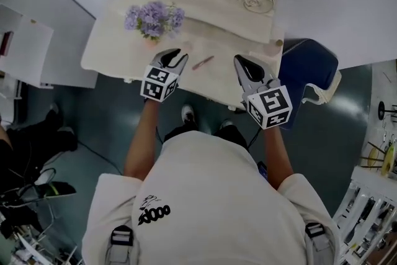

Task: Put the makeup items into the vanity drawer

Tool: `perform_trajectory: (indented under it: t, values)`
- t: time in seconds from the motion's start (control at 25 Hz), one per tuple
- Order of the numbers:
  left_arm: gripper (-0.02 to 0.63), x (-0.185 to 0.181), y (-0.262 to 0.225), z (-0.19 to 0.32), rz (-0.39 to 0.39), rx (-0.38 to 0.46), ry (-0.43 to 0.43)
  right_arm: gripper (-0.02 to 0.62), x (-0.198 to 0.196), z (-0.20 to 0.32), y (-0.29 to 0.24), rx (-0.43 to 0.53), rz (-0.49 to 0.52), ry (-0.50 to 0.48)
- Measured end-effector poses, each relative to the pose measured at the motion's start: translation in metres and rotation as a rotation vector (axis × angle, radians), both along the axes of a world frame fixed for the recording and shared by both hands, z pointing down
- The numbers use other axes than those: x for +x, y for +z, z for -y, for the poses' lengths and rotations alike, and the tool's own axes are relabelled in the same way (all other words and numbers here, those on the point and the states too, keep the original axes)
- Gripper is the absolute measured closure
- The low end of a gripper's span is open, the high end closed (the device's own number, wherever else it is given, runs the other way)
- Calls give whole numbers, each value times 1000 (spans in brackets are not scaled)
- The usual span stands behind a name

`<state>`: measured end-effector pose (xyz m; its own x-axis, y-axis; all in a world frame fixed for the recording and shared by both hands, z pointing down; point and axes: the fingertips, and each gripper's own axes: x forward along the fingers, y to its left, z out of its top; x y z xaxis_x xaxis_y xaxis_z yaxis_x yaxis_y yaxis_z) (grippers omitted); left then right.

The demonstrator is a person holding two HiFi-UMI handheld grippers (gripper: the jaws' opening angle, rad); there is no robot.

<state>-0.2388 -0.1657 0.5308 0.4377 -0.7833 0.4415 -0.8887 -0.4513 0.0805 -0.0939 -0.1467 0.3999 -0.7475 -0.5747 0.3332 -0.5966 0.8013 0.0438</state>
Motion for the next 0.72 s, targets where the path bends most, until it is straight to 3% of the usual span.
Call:
perform_trajectory:
  t: [0.12, 0.32, 0.44, 0.72]
  values:
    - [441, -4, 35, 16, 5, -77, -26, 586, 4, 7, 13, -42, -24, -13]
    - [399, -18, 79, 43, 13, -151, -149, 591, 19, 17, 35, -112, -40, -24]
    - [368, -18, 101, 54, 41, -186, -165, 591, 31, 23, 46, -138, -52, -15]
    - [368, -12, 125, 70, 70, -239, -166, 591, 55, 35, 55, -154, -39, 51]
